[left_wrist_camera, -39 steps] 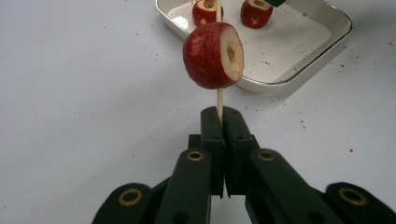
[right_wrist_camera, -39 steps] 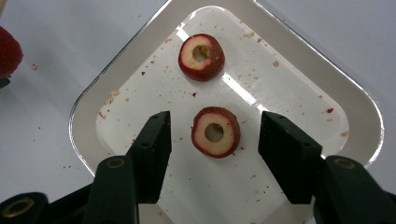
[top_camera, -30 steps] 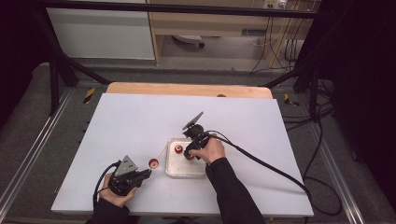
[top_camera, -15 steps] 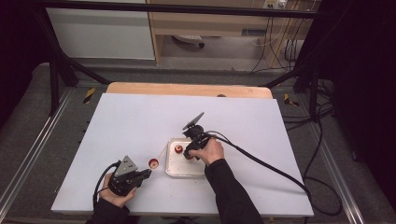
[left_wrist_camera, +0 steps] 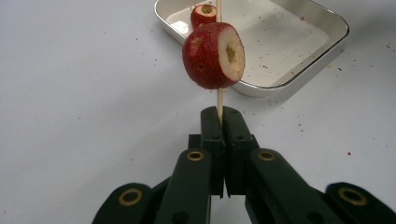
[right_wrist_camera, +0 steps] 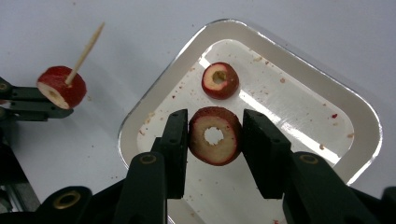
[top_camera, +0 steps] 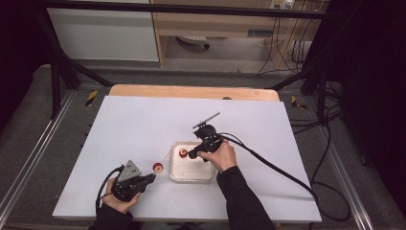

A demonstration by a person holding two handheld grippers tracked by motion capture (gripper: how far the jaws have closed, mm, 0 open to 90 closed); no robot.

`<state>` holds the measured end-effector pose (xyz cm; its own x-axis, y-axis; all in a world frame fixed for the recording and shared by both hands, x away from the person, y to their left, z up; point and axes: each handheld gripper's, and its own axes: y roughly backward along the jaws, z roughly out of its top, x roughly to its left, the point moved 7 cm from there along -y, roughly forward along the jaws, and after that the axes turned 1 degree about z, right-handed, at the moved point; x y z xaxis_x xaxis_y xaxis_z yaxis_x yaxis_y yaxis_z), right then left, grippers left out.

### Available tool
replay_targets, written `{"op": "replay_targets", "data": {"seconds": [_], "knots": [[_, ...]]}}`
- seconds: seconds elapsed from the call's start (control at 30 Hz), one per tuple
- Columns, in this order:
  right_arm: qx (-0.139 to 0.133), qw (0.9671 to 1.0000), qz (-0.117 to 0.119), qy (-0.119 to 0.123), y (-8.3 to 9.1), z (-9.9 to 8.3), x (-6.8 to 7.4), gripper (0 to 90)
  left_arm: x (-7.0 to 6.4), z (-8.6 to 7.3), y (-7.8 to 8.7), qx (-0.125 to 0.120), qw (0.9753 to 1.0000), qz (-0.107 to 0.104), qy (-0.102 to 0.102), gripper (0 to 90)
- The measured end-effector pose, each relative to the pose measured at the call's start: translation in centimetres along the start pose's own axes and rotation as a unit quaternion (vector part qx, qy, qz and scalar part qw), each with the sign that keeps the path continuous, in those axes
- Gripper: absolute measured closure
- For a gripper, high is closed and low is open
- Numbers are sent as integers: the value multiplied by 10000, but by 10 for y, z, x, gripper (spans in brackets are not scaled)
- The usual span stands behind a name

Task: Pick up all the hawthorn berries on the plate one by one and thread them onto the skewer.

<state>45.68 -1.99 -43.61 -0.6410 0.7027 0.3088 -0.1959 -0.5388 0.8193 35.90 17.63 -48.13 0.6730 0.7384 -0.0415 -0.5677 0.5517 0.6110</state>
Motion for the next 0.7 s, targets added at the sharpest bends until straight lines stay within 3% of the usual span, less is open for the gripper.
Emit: {"op": "replay_targets", "data": {"seconds": [0.2,0.37,0.57,0.7], "knots": [[-524,9982,281,-107,11,-4,1,625,-2,2,0,-58,10000,5,-7,883],[-1159,9914,566,-224,18,-7,2,625,-4,4,0,-123,9999,2,-4,883],[-1825,9786,827,-464,24,-10,3,625,-7,6,1,-213,9998,11,-1,883],[-2269,9668,986,-640,26,-13,2,626,-8,8,1,-282,9996,5,23,883]]}}
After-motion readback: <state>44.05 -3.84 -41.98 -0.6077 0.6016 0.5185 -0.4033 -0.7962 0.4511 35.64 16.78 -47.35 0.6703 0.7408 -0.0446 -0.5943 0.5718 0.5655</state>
